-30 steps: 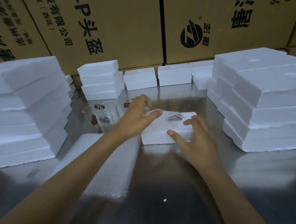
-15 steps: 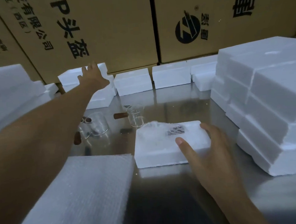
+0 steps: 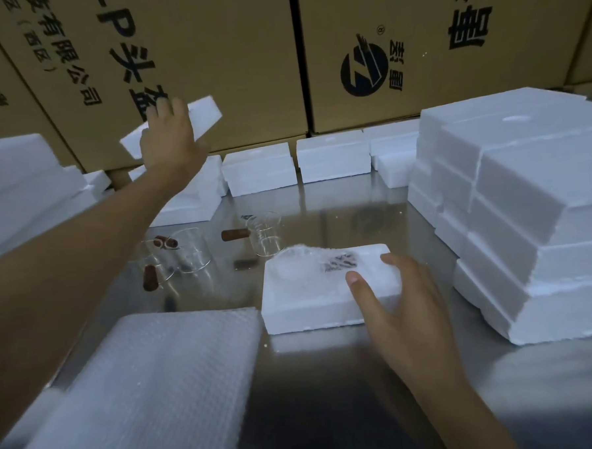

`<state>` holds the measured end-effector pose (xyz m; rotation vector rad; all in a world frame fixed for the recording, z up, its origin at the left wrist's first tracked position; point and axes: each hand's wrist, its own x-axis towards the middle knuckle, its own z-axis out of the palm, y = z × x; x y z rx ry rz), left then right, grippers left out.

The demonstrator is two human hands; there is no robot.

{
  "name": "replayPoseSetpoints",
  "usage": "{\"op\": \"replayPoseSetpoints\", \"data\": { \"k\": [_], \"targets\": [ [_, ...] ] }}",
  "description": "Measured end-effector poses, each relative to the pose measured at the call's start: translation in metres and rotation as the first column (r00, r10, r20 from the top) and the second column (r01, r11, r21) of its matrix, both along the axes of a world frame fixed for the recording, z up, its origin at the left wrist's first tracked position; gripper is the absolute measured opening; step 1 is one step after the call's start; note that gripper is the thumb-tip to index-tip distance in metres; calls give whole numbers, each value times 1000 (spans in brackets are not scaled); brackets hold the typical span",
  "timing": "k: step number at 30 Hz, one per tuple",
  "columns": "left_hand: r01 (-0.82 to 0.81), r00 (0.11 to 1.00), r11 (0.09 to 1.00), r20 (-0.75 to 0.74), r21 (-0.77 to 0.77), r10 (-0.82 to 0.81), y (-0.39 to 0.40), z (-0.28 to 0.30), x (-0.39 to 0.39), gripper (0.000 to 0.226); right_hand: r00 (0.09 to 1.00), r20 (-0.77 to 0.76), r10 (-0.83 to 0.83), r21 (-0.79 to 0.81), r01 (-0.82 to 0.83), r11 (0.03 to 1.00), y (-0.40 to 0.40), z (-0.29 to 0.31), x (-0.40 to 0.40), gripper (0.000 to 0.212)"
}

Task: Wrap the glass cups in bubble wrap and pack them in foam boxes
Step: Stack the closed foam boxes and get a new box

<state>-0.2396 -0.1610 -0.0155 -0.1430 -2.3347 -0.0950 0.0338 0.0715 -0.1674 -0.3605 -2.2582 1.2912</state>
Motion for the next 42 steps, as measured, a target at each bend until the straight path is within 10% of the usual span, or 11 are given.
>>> {"op": "replayPoseSetpoints", "data": {
  "k": [6, 11, 13, 19, 25, 42],
  "targets": [
    [421, 905, 818, -112, 393, -411, 15, 37, 92, 49, 1000, 9, 0, -59, 0, 998, 1, 1, 1, 54],
    [285, 638, -8, -196, 958, -745, 29, 25, 166, 37, 1000, -15, -21, -160, 18, 987, 1, 5, 1, 40],
    [88, 561, -101, -134, 991, -817, 28, -1, 187, 27, 999, -21, -24, -223, 19, 975, 2, 7, 2, 34],
    [-124, 559, 149, 193, 981, -807, 33, -83, 228, 24, 995, -62, -79, -501, 37, 865, 4, 19, 9, 31],
    [-218, 641, 377, 423, 900, -640, 38, -97, 227, 50, 991, -131, -23, -448, -38, 893, 0, 33, 17, 23],
    [-55, 644, 424, 357, 904, -677, 40, -113, 219, 47, 997, -74, -32, -346, 4, 938, 8, 12, 2, 26]
  ]
}}
